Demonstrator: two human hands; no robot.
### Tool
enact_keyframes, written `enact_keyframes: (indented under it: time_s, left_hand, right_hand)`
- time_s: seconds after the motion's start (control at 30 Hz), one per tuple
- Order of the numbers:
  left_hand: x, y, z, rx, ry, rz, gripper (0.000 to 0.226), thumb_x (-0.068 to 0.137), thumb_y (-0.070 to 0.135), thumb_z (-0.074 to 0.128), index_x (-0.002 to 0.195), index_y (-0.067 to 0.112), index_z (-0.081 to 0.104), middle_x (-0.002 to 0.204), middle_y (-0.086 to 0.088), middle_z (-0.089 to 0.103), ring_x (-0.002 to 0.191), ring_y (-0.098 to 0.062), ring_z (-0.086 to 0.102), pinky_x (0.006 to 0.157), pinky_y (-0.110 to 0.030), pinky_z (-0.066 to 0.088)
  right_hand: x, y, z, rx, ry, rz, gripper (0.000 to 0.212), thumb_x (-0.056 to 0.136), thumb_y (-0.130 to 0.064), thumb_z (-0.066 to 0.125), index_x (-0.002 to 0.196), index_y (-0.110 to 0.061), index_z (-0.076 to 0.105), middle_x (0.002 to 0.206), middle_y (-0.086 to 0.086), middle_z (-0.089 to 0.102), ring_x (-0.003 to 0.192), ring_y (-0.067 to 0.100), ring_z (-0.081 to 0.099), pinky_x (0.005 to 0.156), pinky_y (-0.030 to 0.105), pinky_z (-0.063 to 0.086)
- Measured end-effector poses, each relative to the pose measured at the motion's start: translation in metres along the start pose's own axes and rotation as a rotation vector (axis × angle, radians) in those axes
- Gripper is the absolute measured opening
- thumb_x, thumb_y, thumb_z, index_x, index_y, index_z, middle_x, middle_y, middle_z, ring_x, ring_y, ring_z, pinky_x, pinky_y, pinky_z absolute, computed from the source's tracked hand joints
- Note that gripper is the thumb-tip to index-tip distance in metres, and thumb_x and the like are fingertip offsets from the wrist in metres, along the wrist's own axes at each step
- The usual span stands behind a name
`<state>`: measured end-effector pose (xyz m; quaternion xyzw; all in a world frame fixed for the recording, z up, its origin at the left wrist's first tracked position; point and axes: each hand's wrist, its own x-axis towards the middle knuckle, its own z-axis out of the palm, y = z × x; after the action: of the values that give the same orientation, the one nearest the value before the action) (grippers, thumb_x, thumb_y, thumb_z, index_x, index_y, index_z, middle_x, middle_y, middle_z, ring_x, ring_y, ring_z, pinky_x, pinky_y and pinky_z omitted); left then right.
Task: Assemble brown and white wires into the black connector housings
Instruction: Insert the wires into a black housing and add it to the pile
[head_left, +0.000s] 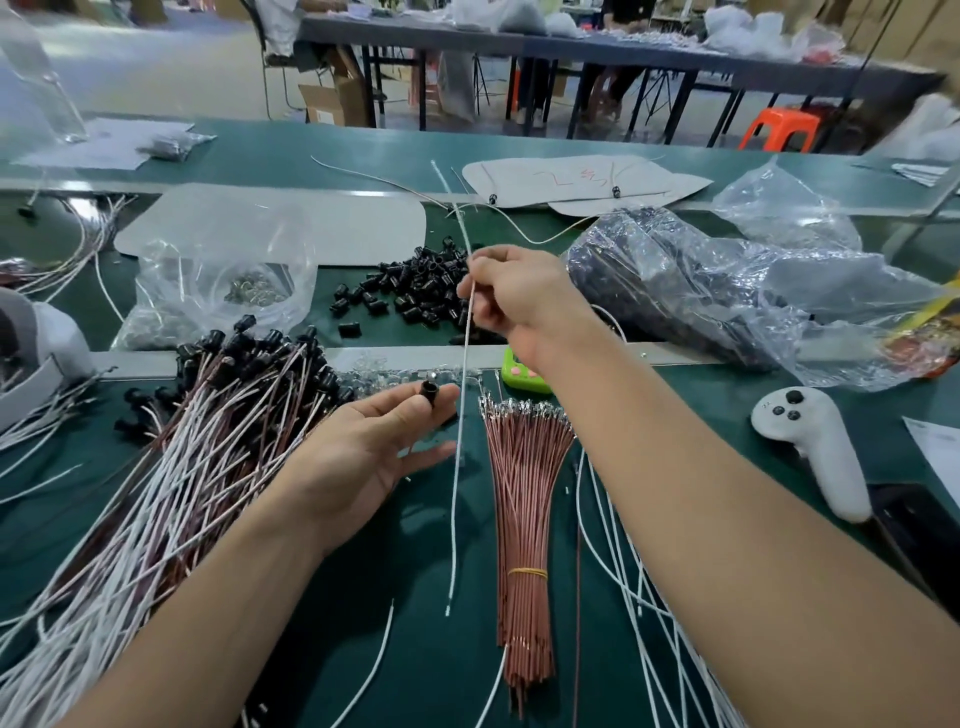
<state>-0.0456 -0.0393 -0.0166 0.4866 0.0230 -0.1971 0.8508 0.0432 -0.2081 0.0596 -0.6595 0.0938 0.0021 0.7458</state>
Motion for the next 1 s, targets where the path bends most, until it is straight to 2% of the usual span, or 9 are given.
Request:
enact_keyframes:
  time_s: [0.07,0.13,0.23,0.3,0.43,0.53,0.8,0.9,1.0]
  left_hand:
    - [-0.001,0.000,0.001,0.045,-0.009,-0.028,0.039,0.083,0.014,0.065,0.117,-0.005,0.062,0.120,-0.017,0.073,0.113,-0.026,0.071,0.082,-0.041,0.063]
    - [-0.002,-0.001,0.003,0.071,-0.003,-0.042,0.033,0.081,0.014,0.066,0.110,-0.001,0.068,0.107,-0.013,0.077,0.091,-0.020,0.076,0.071,-0.030,0.063]
    - [0.000,-0.001,0.005,0.040,0.066,0.004,0.021,0.079,0.011,0.067,0.097,0.002,0.071,0.085,-0.008,0.075,0.064,-0.010,0.069,0.062,-0.022,0.060]
    - [0.004,-0.001,0.004,-0.017,0.160,0.061,0.015,0.083,0.009,0.065,0.097,0.003,0.068,0.080,-0.006,0.075,0.064,-0.009,0.069,0.063,-0.020,0.060]
    - [0.010,0.002,0.002,-0.144,0.283,0.171,0.007,0.086,0.004,0.063,0.092,0.006,0.066,0.074,-0.004,0.075,0.062,-0.009,0.071,0.062,-0.019,0.059]
    - [0.009,-0.001,0.003,-0.150,0.298,0.200,0.022,0.074,0.013,0.068,0.095,0.007,0.068,0.080,-0.005,0.077,0.068,-0.010,0.073,0.064,-0.021,0.060]
    - [0.006,-0.003,0.003,-0.138,0.259,0.174,0.028,0.071,0.012,0.071,0.099,0.008,0.070,0.095,-0.007,0.079,0.078,-0.014,0.076,0.066,-0.024,0.061]
    - [0.006,-0.002,0.001,-0.179,0.272,0.194,0.026,0.072,0.012,0.069,0.098,0.009,0.069,0.093,-0.003,0.080,0.079,-0.011,0.076,0.064,-0.021,0.060]
    - [0.007,-0.002,0.002,-0.095,0.260,0.179,0.025,0.071,0.013,0.070,0.096,0.009,0.072,0.089,-0.003,0.079,0.077,-0.009,0.075,0.064,-0.019,0.059]
  right_hand:
    - [0.003,0.009,0.000,0.071,0.066,-0.003,0.019,0.103,0.003,0.051,0.090,-0.008,0.059,0.059,0.009,0.065,0.040,0.012,0.045,0.047,0.024,0.037]
    - [0.003,0.017,-0.003,0.134,0.120,-0.011,0.020,0.102,0.004,0.051,0.089,-0.009,0.058,0.064,0.011,0.066,0.042,0.012,0.047,0.050,0.026,0.037]
    - [-0.011,0.028,-0.007,0.088,0.058,0.026,0.006,0.103,-0.010,0.060,0.098,-0.007,0.063,0.085,0.012,0.070,0.053,0.011,0.060,0.053,0.024,0.048]
    - [-0.029,0.039,-0.010,-0.143,-0.037,0.056,0.019,0.101,-0.025,0.064,0.097,-0.006,0.067,0.090,0.012,0.071,0.058,0.013,0.063,0.052,0.024,0.051]
    - [-0.079,0.068,-0.004,-0.516,-0.345,0.076,0.029,0.087,-0.037,0.073,0.076,-0.010,0.073,0.069,0.008,0.075,0.048,0.016,0.061,0.043,0.023,0.043]
    - [-0.105,0.088,0.010,-0.666,-0.353,0.056,0.041,0.075,-0.054,0.073,0.068,-0.014,0.073,0.060,0.003,0.073,0.044,0.014,0.063,0.048,0.025,0.049]
    - [-0.106,0.105,0.012,-0.411,-0.330,0.010,0.012,0.079,-0.018,0.068,0.069,-0.016,0.072,0.064,0.012,0.072,0.044,0.016,0.059,0.043,0.023,0.041]
    - [-0.096,0.100,0.000,-0.382,-0.181,-0.097,0.013,0.091,-0.020,0.067,0.079,-0.022,0.074,0.065,0.007,0.073,0.048,0.014,0.063,0.049,0.029,0.049]
    - [-0.087,0.088,-0.017,-0.255,0.022,-0.227,0.022,0.099,-0.018,0.065,0.084,-0.031,0.073,0.071,0.002,0.075,0.056,0.013,0.067,0.051,0.022,0.046]
